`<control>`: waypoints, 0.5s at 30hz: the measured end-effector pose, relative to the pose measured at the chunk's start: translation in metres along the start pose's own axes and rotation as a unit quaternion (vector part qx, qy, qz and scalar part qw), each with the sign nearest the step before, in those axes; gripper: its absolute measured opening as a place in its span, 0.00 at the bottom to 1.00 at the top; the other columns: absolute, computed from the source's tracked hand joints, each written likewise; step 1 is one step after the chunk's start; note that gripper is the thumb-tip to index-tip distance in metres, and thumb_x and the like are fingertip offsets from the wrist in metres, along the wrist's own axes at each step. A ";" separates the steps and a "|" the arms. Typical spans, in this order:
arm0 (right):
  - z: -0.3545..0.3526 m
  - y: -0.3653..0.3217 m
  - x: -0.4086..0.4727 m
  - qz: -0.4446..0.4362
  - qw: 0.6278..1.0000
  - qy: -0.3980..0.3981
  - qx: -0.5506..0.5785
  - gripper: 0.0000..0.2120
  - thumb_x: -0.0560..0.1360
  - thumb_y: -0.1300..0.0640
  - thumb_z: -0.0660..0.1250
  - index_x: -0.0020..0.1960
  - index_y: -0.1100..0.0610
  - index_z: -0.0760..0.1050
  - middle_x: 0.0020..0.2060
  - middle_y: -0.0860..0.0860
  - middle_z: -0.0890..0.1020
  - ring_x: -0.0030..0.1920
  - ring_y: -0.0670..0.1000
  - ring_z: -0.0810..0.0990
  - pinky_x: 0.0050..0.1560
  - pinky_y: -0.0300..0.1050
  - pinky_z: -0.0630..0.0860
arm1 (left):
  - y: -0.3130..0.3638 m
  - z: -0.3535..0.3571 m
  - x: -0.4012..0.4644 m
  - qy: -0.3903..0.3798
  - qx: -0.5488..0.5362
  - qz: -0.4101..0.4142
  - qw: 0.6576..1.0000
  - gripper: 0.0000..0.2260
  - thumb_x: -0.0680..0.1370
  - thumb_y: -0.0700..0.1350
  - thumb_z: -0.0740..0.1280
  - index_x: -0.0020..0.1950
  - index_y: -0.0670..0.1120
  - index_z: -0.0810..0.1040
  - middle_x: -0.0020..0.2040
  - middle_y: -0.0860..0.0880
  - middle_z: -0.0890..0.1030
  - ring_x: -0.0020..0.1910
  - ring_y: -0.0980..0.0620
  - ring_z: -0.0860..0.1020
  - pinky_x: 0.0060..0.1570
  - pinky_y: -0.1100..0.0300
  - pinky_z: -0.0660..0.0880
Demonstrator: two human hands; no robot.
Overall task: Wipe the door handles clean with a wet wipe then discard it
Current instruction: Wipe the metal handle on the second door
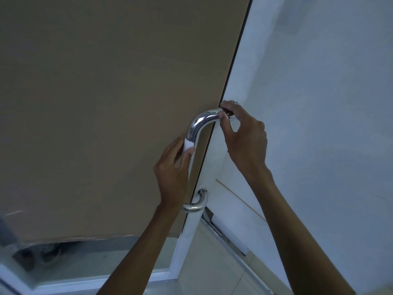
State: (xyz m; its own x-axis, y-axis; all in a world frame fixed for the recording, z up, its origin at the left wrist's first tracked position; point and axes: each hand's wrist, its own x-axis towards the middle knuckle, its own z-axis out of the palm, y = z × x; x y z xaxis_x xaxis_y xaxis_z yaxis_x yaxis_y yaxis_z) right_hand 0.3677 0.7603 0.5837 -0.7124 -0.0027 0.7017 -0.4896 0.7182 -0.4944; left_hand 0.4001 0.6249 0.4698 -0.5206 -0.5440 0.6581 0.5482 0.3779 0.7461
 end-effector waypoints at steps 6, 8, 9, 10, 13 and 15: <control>0.001 0.000 0.005 -0.016 1.000 -0.001 -0.020 0.13 0.85 0.43 0.64 0.67 0.44 0.79 0.53 0.41 0.86 0.47 0.46 0.84 0.47 0.45 0.81 | 0.008 0.003 0.013 0.002 0.021 0.049 0.999 0.06 0.81 0.42 0.74 0.46 0.41 0.85 0.36 0.53 0.81 0.35 0.62 0.74 0.36 0.60 0.76; 0.002 0.001 0.007 -0.020 0.999 -0.005 -0.030 0.13 0.85 0.43 0.64 0.66 0.44 0.79 0.53 0.41 0.86 0.49 0.47 0.84 0.48 0.46 0.81 | 0.009 0.005 0.021 0.006 0.026 0.064 0.998 0.06 0.81 0.43 0.74 0.50 0.41 0.86 0.36 0.56 0.79 0.35 0.67 0.71 0.35 0.63 0.75; 0.001 0.001 0.008 -0.022 0.999 -0.006 -0.035 0.13 0.85 0.43 0.64 0.66 0.44 0.79 0.53 0.41 0.86 0.49 0.47 0.84 0.47 0.46 0.80 | 0.007 0.006 0.020 0.005 0.041 0.068 0.997 0.07 0.81 0.45 0.73 0.51 0.41 0.87 0.35 0.57 0.77 0.33 0.68 0.70 0.35 0.67 0.72; 0.002 0.001 0.008 -0.024 0.999 -0.006 -0.039 0.13 0.85 0.43 0.64 0.66 0.44 0.79 0.53 0.41 0.86 0.48 0.47 0.84 0.47 0.45 0.80 | 0.002 0.005 0.016 0.003 0.060 0.072 0.996 0.08 0.82 0.46 0.72 0.51 0.42 0.87 0.34 0.58 0.74 0.31 0.68 0.68 0.35 0.70 0.69; 0.003 0.002 0.010 -0.029 0.999 -0.004 -0.041 0.13 0.85 0.44 0.63 0.66 0.45 0.79 0.53 0.42 0.86 0.46 0.46 0.83 0.47 0.44 0.79 | -0.019 -0.001 -0.009 -0.006 0.107 0.055 0.993 0.09 0.82 0.47 0.72 0.52 0.41 0.86 0.32 0.56 0.75 0.29 0.65 0.69 0.32 0.70 0.69; 0.005 0.002 0.009 -0.034 0.999 -0.001 -0.043 0.13 0.85 0.44 0.63 0.66 0.45 0.79 0.53 0.42 0.86 0.46 0.46 0.84 0.46 0.44 0.79 | -0.026 -0.004 -0.019 -0.007 0.112 0.036 0.993 0.09 0.81 0.46 0.74 0.54 0.41 0.87 0.33 0.55 0.77 0.30 0.65 0.68 0.31 0.65 0.73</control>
State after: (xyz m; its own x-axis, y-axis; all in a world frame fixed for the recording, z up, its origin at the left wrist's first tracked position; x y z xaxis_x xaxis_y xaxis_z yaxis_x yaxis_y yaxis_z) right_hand 0.3580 0.7580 0.5867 -0.6805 -0.0550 0.7306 -0.4923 0.7729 -0.4004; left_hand 0.3981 0.6227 0.4378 -0.4952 -0.4989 0.7113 0.4268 0.5734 0.6993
